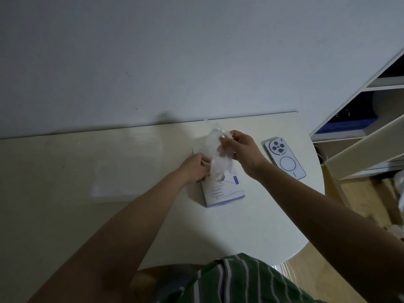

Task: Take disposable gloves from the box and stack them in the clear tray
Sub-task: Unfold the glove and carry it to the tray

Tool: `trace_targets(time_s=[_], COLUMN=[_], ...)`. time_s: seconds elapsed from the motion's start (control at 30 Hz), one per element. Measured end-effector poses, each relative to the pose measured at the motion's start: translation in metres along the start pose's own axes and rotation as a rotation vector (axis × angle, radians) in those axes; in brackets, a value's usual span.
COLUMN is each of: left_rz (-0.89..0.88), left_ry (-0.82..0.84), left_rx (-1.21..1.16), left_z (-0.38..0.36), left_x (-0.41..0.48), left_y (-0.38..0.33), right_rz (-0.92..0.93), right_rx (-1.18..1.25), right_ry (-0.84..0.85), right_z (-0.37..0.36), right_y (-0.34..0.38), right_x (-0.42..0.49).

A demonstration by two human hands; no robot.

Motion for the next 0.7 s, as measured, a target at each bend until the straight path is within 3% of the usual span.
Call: trace_targets(time_s=[0.13, 0.23, 0.53, 0.7], left_rz=[-0.053, -0.067, -0.098, 0.035], left_ry=[-0.019, 0.011, 0.05, 0.108], left_rx=[-0.604, -0.887, -1.123, -1.061], left_z=[0.044, 0.079, 0.161, 0.182], left_x=[-0.01, -0.016, -0.033, -0.041], left_y=[-0.006, -0.001, 0.06, 0.108], right_rz=[-0.013, -0.017, -0.028, -0.102], right_rx=[0.051, 0.03, 0.11, 0.183], right_ry=[-0.014, -0.01, 0.046, -0.023], right_z=[-0.015, -0.041, -0.154, -0.198], right_y=[0.005, 0.011, 0.01, -0.005], right_x=[0.003, 0.009, 0.027, 0.039])
Point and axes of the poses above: each hand's wrist, its own x-axis towards the middle knuckle, its own z-axis out of the back of the hand, y = z × x, the point moved 7 cm from there along x, towards the middle knuckle, and after that the axes turned 11 degrees about z, right-handed, at the moved point
